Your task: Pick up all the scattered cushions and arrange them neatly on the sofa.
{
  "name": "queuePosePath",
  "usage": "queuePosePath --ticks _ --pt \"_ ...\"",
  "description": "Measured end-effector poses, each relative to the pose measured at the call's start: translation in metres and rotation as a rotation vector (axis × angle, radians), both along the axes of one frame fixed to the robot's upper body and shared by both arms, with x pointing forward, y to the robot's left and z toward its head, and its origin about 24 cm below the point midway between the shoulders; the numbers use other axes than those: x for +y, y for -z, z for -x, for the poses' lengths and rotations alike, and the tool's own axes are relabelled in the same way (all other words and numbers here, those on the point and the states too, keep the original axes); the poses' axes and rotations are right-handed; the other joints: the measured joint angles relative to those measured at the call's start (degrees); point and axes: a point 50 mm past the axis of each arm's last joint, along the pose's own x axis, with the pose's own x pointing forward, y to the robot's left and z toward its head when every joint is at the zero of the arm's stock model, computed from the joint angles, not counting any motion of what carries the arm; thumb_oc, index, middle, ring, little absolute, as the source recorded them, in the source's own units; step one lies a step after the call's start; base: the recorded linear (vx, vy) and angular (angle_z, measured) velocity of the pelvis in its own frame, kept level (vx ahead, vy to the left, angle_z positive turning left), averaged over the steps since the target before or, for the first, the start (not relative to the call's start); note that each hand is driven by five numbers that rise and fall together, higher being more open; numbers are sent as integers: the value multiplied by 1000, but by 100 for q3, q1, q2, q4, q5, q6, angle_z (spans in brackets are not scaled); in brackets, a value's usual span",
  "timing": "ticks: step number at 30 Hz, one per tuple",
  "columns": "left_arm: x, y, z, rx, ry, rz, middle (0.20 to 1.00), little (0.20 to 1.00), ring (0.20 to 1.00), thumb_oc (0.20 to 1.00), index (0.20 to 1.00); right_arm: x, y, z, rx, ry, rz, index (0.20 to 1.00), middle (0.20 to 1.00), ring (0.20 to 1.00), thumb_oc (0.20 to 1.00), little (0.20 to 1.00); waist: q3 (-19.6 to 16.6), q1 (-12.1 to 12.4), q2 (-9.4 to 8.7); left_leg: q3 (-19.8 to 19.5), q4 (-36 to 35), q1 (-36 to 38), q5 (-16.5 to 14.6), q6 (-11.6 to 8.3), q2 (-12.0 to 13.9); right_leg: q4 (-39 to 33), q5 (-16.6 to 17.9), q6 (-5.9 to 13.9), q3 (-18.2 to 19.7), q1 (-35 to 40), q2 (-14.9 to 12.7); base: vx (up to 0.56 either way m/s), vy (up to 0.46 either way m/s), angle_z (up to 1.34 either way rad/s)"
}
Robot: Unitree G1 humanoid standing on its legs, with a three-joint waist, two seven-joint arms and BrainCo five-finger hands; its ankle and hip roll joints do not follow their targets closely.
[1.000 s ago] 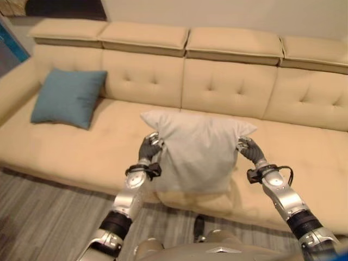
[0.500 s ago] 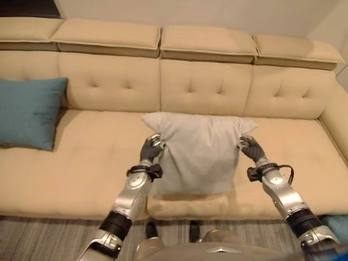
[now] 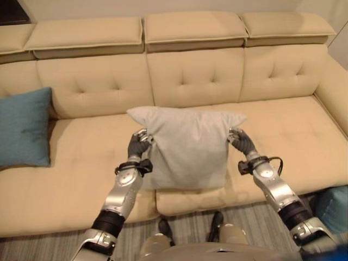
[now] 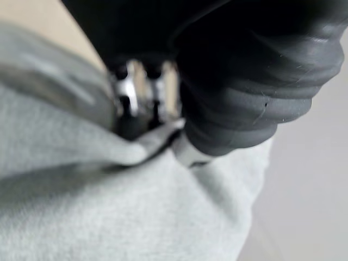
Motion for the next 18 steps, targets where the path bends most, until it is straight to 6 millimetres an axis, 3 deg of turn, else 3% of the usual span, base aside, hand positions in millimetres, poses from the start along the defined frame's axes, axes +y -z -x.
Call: queuePosePath --ticks 5,8,16,18 --pt "-1 -54 -36 -173 -47 -30 200 200 200 200 200 18 -70 -40 -213 -4 -32 200 200 200 200 200 84 242 18 -137 263 -574 33 4 65 7 75 -109 -108 -381 48 -59 -22 12" --pt "0 -75 -47 -242 -61 -46 200 200 200 200 200 21 -88 -51 -249 16 -64 200 200 200 200 200 99 313 11 -238 339 -693 34 3 90 10 70 -114 -152 -412 61 -40 -16 15" --pt "-4 -177 -84 -544 -111 -79 200 200 200 200 200 32 -164 -81 -405 94 -189 200 200 200 200 200 425 621 -35 -642 436 -1432 205 -9 122 80 63 -137 -346 -882 67 -38 -27 24" --pt "-4 -188 -93 -553 -121 -94 200 200 200 200 200 35 -169 -87 -401 115 -197 200 200 200 200 200 440 648 -35 -763 456 -1626 251 -11 121 105 41 -173 -347 -1002 71 -44 -36 33"
